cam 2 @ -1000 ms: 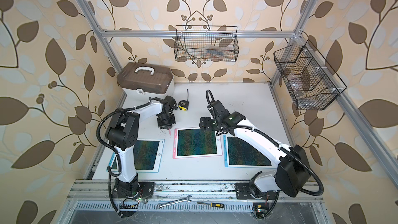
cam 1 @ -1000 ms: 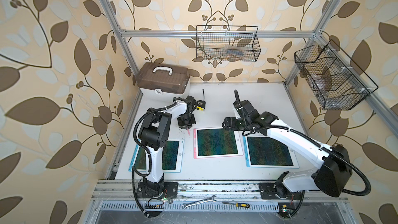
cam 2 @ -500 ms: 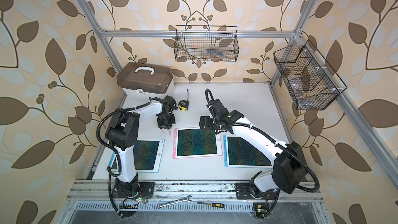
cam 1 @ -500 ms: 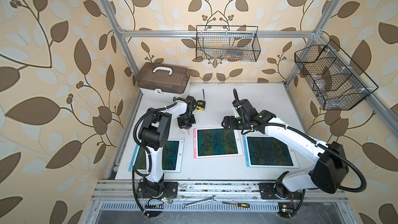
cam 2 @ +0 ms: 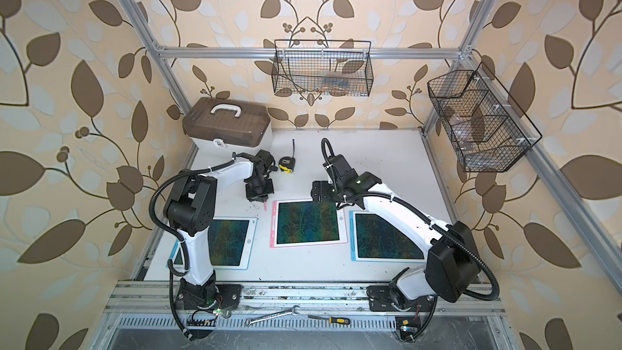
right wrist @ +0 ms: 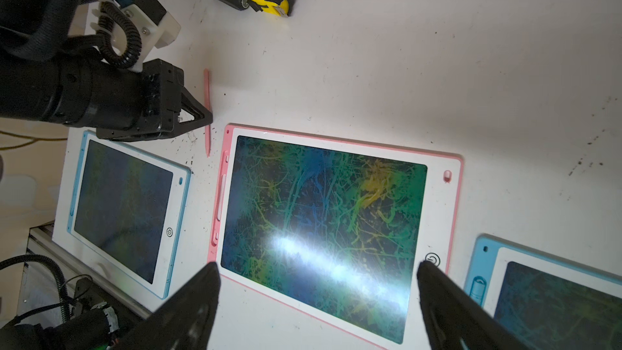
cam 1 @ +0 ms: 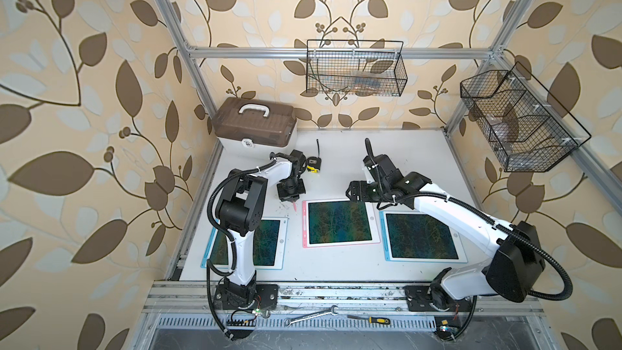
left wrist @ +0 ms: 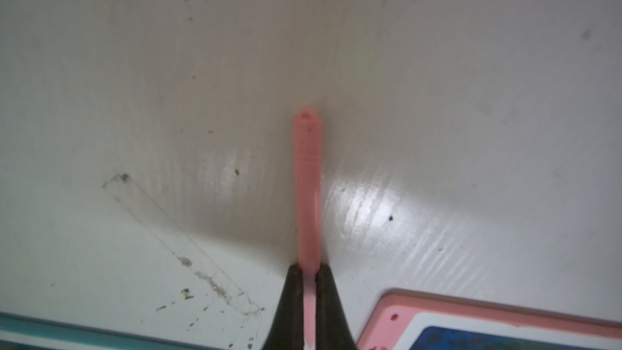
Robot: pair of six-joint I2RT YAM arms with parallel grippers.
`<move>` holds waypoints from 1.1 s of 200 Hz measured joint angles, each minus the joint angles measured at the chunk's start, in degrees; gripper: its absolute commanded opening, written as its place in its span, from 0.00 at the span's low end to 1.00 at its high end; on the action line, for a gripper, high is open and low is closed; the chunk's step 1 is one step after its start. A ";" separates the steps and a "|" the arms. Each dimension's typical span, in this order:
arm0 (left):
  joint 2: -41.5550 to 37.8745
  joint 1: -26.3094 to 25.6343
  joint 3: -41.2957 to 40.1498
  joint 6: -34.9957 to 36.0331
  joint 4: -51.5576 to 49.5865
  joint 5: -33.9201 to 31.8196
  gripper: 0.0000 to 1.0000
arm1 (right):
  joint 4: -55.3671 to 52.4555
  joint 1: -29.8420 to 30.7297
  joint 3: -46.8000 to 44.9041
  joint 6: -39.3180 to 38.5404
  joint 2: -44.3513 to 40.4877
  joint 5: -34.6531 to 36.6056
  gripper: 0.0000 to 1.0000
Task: Place the stylus back onto the writing tablet
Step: Pick up the stylus from the center of the board.
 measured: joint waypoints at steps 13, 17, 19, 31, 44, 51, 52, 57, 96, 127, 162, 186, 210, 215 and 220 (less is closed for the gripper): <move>-0.13 0.02 -0.20 0.00 0.17 0.02 0.07 | 0.00 0.00 0.00 0.00 0.00 0.00 0.91; -0.22 0.00 -0.26 0.00 0.26 0.00 0.07 | 0.00 0.00 0.00 0.00 0.00 0.00 0.91; -0.22 0.00 -0.31 0.00 0.28 0.00 0.07 | 0.00 0.00 0.00 0.00 0.00 0.00 0.91; -0.33 0.00 -0.46 0.00 0.44 0.00 0.06 | 0.02 0.00 0.00 0.00 0.00 0.00 0.91; -0.55 0.02 -0.74 0.00 0.74 0.00 0.06 | 0.00 0.00 0.00 0.00 0.00 0.00 0.91; -0.63 0.02 -0.83 0.00 0.85 0.00 0.06 | 0.00 0.00 0.00 0.00 0.00 0.00 0.91; -0.63 0.02 -0.85 0.00 0.87 0.00 0.06 | 0.00 0.00 0.00 -0.02 0.00 0.00 0.91; -0.68 0.02 -0.92 0.00 0.94 0.00 0.06 | 0.00 0.00 0.00 0.00 0.00 0.00 0.91; -1.07 0.02 -1.38 0.02 1.38 0.00 0.06 | 0.02 0.00 0.00 -0.02 0.00 0.00 0.91; -1.86 0.11 -1.95 0.04 1.40 -0.07 0.06 | 0.02 0.00 0.00 -0.02 0.00 0.00 0.91; -2.05 0.11 -2.19 0.04 1.66 -0.02 0.07 | 0.07 0.00 0.00 0.00 0.00 0.00 0.91; -2.08 0.11 -2.21 0.04 1.68 -0.02 0.07 | 0.15 0.00 0.00 0.00 0.00 0.00 0.91; -2.05 0.11 -2.21 0.04 1.68 -0.07 0.07 | 0.17 0.00 0.00 0.00 0.00 0.00 0.91; -2.08 0.11 -2.25 0.04 1.70 -0.09 0.07 | 0.17 0.00 0.00 0.00 0.00 0.00 0.91; -2.14 0.11 -2.32 0.04 1.77 -0.09 0.07 | 0.17 0.00 0.00 0.00 0.00 0.00 0.91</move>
